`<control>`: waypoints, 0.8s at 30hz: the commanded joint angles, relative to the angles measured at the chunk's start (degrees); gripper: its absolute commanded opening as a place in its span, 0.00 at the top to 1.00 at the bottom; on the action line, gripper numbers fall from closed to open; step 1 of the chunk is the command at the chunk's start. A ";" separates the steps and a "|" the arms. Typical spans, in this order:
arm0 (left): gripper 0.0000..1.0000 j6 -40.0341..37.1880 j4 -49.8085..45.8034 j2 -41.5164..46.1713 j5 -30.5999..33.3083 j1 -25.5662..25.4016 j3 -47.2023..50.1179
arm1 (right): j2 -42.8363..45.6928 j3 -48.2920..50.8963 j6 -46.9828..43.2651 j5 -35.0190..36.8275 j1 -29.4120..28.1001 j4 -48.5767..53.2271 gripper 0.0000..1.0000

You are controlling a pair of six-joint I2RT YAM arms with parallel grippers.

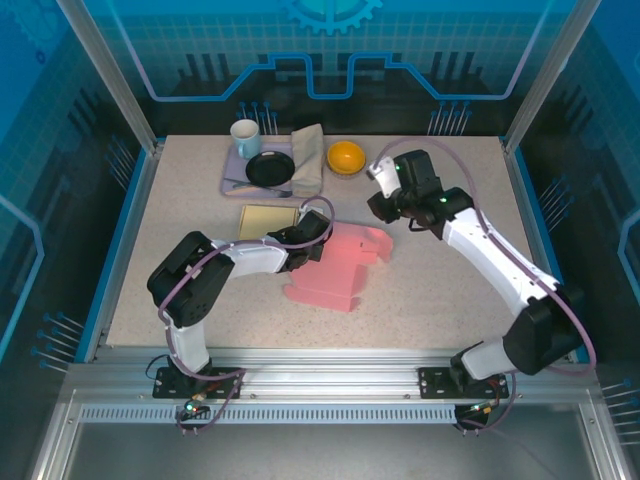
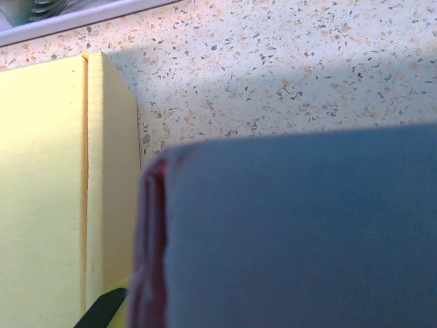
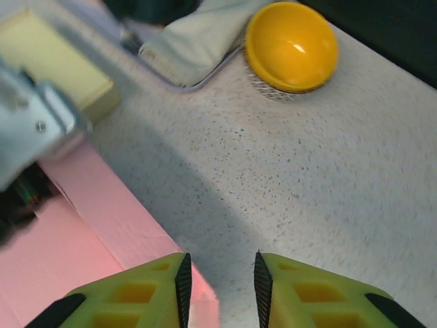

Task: Fold the paper box

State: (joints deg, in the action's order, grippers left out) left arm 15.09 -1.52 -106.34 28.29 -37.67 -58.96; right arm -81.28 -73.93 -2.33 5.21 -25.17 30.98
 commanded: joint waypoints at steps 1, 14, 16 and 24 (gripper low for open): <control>1.00 1.77 -5.01 1.04 2.21 -0.42 0.25 | 2.87 1.97 22.14 0.34 0.08 1.25 0.67; 1.00 3.81 -7.39 1.05 5.45 -2.50 -0.15 | -7.23 8.27 39.93 -12.65 -2.57 -9.50 0.66; 1.00 3.81 -7.46 0.93 5.71 -2.59 -0.14 | -8.31 8.53 40.37 -12.17 -2.60 -9.95 0.64; 1.00 3.80 -7.40 0.80 5.79 -2.69 -0.19 | -9.94 9.86 40.32 -9.94 -1.26 -9.98 0.61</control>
State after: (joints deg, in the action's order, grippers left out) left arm 19.59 -4.34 -106.10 32.14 -39.92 -59.11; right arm -90.13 -65.12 36.64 -4.99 -27.20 22.06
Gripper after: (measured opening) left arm 0.099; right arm 0.386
